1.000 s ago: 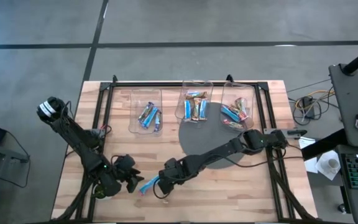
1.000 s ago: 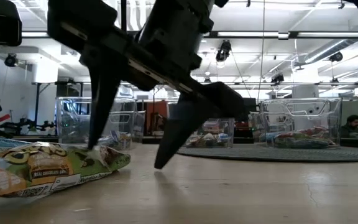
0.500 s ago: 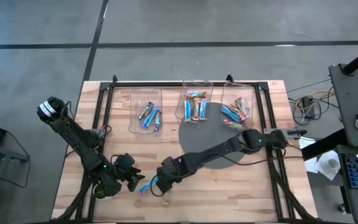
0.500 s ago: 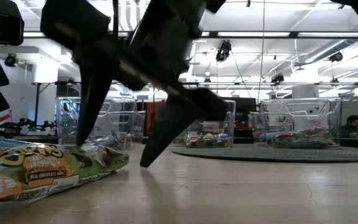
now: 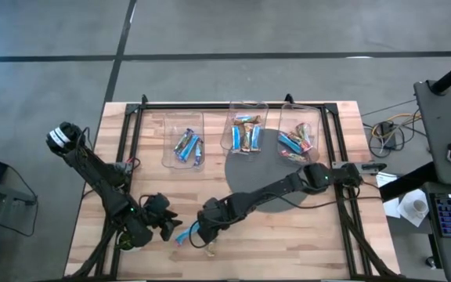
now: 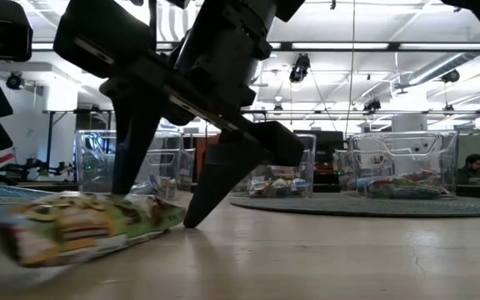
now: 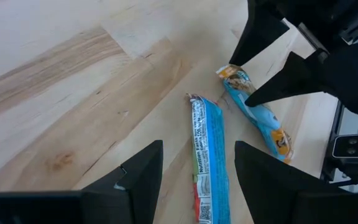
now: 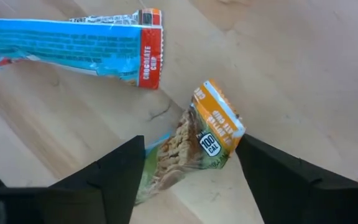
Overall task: Pick and place Granola Bars by type
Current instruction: Put the yellow granola bar into the middle transparent bin
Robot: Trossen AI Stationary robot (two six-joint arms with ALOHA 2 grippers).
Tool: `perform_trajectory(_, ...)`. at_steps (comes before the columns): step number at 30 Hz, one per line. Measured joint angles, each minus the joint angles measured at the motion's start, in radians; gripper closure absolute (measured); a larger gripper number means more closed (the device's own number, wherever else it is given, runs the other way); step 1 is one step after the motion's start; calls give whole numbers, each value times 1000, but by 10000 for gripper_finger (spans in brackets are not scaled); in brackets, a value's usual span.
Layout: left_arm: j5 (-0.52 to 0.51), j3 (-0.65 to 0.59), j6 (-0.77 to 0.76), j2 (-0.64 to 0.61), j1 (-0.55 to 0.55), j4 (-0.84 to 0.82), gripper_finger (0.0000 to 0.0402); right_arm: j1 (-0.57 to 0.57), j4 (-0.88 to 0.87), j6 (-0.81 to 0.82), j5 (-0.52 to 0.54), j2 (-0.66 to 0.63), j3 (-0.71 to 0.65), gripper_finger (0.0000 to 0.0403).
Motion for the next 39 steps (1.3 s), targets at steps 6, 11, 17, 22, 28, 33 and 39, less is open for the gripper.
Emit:
perform_trajectory(6, 0, -16, -13, 0, 0, -1, 220, 11, -21, -9, 7, 0, 2, 189)
perform_trajectory(11, 9, -31, -36, 0, 0, 3, 220, 8, -35, -27, 7, -1, 0, 243)
perform_trajectory(17, 15, -32, -35, 0, 0, 4, 220, -7, -45, -93, 15, -31, -6, 319)
perform_trajectory(22, 15, -32, -34, 0, 0, 5, 220, -26, -95, -145, 124, -95, -12, 345)
perform_trajectory(28, 16, -32, -34, 0, 0, 8, 220, -63, -219, -182, 301, -246, -12, 345)
perform_trajectory(33, 15, -32, -34, 0, 0, 8, 220, -124, -344, -182, 484, -357, -14, 345)
perform_trajectory(39, -11, -32, -46, 0, 3, 7, 220, -287, -368, -251, 532, -444, -55, 344)
